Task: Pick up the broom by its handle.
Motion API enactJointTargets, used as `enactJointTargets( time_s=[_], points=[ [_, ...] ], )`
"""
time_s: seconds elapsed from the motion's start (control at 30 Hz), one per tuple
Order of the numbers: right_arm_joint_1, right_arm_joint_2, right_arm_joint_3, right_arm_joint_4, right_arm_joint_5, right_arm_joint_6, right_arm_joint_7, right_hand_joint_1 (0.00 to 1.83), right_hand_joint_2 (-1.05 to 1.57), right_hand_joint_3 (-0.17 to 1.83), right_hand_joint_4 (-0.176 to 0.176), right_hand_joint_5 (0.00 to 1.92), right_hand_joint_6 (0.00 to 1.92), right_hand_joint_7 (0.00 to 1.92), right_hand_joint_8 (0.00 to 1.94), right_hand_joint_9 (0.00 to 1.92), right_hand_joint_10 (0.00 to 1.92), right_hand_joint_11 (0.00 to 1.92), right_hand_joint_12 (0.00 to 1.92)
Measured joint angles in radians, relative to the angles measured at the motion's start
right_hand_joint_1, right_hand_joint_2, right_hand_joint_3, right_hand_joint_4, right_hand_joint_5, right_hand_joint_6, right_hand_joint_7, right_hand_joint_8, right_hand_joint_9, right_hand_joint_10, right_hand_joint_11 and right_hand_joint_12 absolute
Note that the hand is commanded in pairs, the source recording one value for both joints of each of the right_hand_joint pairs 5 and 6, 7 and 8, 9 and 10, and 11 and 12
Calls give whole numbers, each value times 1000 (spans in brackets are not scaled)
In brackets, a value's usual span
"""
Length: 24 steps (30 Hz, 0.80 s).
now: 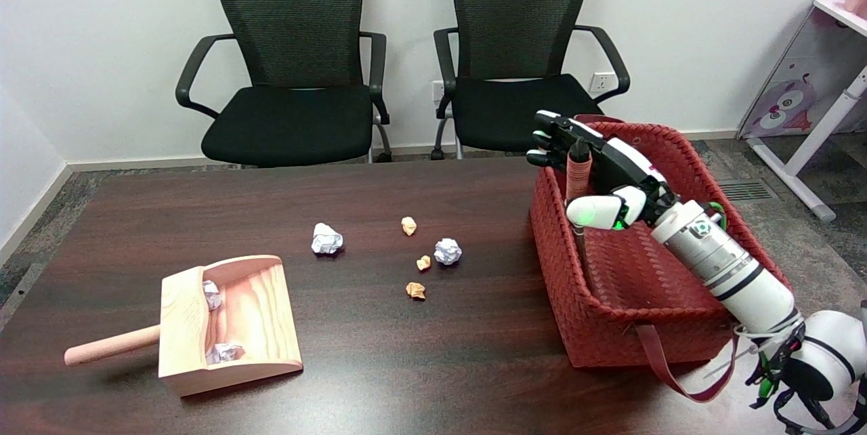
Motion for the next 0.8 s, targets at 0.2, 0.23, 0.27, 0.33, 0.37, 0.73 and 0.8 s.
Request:
enactJointTargets(
  time_s=[0.2, 0.23, 0.27, 0.33, 0.37, 0.73, 0.8],
  points=[
    [-6, 9, 6, -19, 1, 25, -7, 969, 131, 606, -176, 185, 185, 185, 185, 558, 558, 933, 933],
    [-7, 10, 7, -21, 1, 28, -7, 975, 140, 618, -176, 212, 212, 212, 212, 611, 611, 1038, 1038],
    [-7, 12, 8, -24, 1, 33, -8, 981, 148, 625, -176, 234, 234, 234, 234, 668, 668, 1130, 1130],
    [-8, 13, 9, -28, 1, 41, -9, 992, 174, 644, -176, 287, 287, 287, 287, 814, 814, 1400, 1400],
    [-8, 14, 9, -30, 1, 46, -10, 999, 183, 684, -176, 309, 309, 309, 309, 878, 878, 1497, 1497],
    [-8, 21, 16, -47, 3, 85, -27, 1006, 356, 738, -176, 832, 832, 832, 832, 1384, 1384, 1907, 1907],
    [-7, 21, 17, -49, 4, 89, -29, 1005, 373, 739, -176, 922, 922, 922, 922, 1439, 1439, 1920, 1920]
  ],
)
